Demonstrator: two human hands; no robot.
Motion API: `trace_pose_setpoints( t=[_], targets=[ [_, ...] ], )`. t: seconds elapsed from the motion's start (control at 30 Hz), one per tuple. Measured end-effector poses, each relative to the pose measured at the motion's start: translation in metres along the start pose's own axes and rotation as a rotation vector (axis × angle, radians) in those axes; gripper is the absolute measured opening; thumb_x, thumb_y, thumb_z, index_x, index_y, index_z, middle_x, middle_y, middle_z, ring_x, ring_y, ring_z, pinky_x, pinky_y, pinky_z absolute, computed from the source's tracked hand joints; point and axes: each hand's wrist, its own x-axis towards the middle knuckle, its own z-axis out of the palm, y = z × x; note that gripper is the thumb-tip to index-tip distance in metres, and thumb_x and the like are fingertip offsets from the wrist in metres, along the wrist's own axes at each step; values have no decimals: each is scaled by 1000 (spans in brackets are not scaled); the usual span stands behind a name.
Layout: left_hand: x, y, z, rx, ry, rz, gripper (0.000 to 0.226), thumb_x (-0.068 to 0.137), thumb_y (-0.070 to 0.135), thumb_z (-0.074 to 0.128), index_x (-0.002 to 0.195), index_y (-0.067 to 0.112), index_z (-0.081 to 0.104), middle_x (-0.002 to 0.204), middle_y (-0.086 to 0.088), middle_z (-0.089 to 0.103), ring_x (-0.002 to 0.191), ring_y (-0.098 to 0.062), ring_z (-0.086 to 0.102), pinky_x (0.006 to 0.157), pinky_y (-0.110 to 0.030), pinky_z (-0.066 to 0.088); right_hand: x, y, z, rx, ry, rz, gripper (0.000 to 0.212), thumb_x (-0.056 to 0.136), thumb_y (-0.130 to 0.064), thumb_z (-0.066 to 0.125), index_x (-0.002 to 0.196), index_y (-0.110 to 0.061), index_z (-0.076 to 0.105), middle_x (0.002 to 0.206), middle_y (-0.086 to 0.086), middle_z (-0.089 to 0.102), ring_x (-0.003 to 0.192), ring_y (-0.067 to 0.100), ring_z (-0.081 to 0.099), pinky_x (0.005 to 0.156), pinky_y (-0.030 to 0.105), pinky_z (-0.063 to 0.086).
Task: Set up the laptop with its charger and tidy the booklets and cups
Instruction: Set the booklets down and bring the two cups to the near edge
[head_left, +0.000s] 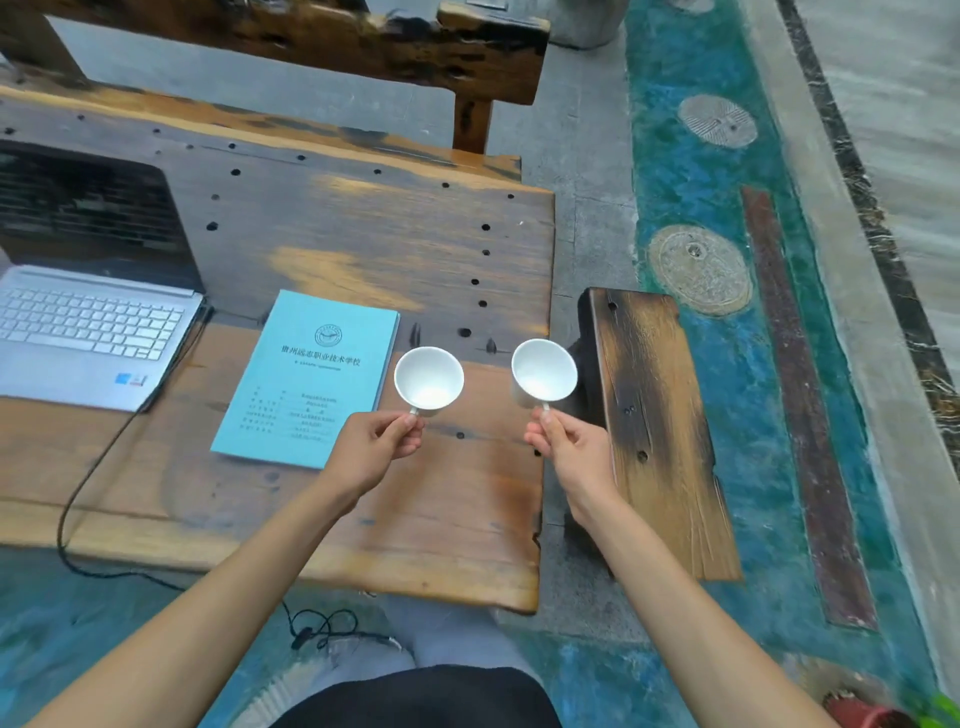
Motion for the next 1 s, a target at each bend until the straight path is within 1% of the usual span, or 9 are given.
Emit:
trace_pose_setpoints(
  t=[0.17,0.27,0.33,0.43,0.53,0.6,0.8,0.9,1.0],
  targets=[
    [-63,-29,5,-28,7,-36,18,99,10,59,93,6,76,84,-18,75,79,-21,70,74,-19,60,-58,37,-13,-26,-14,28,17,102,-10,59,104,-4,75,83,9,75,72,7,73,78,18,59],
    [-92,-47,8,-29,-10,-75,18,99,10,58,101,0,73,93,-23,73,84,-25,68,75,-18,60,-86,61,-15,-30,-8,58,18,101,-10,60,93,-14,76,78,4,77,74,11,74,78,20,60],
    [-106,-59,10,-29,-11,-107,20,99,10,58,106,-3,71,96,-23,73,84,-24,68,74,-16,59,-102,78,-16,-37,1,86,19,100,-11,62,89,-16,77,74,-2,78,77,13,75,83,26,60],
    [-119,-75,13,-12,-7,-118,23,100,7,56,109,-11,69,95,-26,71,81,-24,65,72,-14,58,-119,101,-18,-46,14,116,19,100,-11,62,90,-14,78,75,-1,78,80,17,73,88,32,59],
    [-129,-89,16,7,-3,-136,23,100,6,55,108,-10,69,95,-25,71,83,-25,66,71,-14,58,-132,121,-21,-78,30,135,20,101,-9,61,99,0,78,81,8,77,75,12,73,81,24,59],
    [-134,-98,18,45,7,-134,21,100,8,56,104,-6,71,90,-21,72,78,-21,67,69,-13,57,-140,132,-23,-79,44,153,21,101,-8,60,107,5,75,85,12,77,73,9,73,76,17,59],
    [-138,-121,22,70,29,-140,20,100,6,56,99,-4,73,83,-14,72,71,-14,65,66,-12,56,-151,152,-21,-77,59,209,23,103,-7,56,114,5,71,95,18,76,71,3,73,72,13,57],
    [-139,-132,23,61,49,-156,18,99,9,58,96,3,75,79,-6,75,69,-8,69,66,-14,57,-153,160,-20,-94,65,240,23,103,-7,56,117,4,71,93,12,77,71,-1,74,66,9,54],
    [-137,-139,24,63,57,-153,17,99,10,60,98,7,76,82,-5,78,72,-7,71,73,-20,60,-152,165,-19,-93,59,251,25,103,-10,57,121,2,69,97,10,77,75,-3,74,67,7,54]
  ],
)
